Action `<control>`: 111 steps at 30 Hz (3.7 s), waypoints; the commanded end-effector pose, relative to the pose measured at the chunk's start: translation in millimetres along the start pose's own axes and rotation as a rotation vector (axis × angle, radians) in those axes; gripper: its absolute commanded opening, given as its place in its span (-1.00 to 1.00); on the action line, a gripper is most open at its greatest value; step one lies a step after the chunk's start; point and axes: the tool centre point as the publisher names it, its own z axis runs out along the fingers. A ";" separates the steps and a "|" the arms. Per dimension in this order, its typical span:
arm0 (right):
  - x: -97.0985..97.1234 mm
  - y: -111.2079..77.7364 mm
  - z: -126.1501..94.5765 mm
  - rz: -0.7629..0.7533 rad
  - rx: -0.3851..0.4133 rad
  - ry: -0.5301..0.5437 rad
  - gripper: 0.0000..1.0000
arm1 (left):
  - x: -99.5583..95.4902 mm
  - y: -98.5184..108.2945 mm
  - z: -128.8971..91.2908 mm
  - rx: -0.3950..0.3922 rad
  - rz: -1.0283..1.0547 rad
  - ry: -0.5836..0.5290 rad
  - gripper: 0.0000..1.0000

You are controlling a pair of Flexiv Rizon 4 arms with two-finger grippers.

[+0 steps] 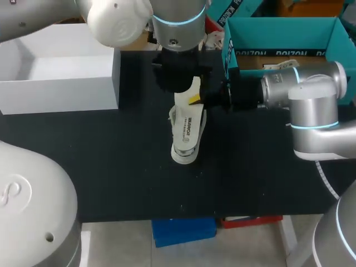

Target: Take the shoe out of the shoebox, open the shoe tongue, remove and reinsert the insole, then place the shoe into the shoebox

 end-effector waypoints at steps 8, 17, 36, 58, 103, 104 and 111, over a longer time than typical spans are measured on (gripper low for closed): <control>0.2 0.3 0.1 0.001 0.003 -0.003 -1.00 | -2.7 -58.6 -1.2 -0.012 -0.030 -0.019 1.00; 0.2 0.3 0.1 0.001 0.003 -0.003 -1.00 | 11.7 -74.5 5.2 -0.089 -0.061 -0.193 1.00; 0.2 0.3 0.1 0.001 0.003 -0.003 -1.00 | 36.4 -76.4 16.0 -0.231 0.003 -0.499 1.00; 0.2 0.3 0.1 0.001 0.003 -0.003 -1.00 | 65.3 -79.1 3.2 0.022 -0.225 -1.376 1.00; 0.2 0.3 0.1 0.001 0.003 -0.003 -1.00 | 104.0 -109.4 -13.8 -0.376 -0.232 -1.429 1.00; 0.2 0.3 0.1 0.001 0.003 -0.003 -1.00 | 105.7 -108.4 -9.9 -0.373 -0.238 -1.446 1.00; 0.2 0.3 0.1 0.001 0.003 -0.003 -1.00 | 103.7 -99.5 16.1 -0.319 -0.210 -1.574 1.00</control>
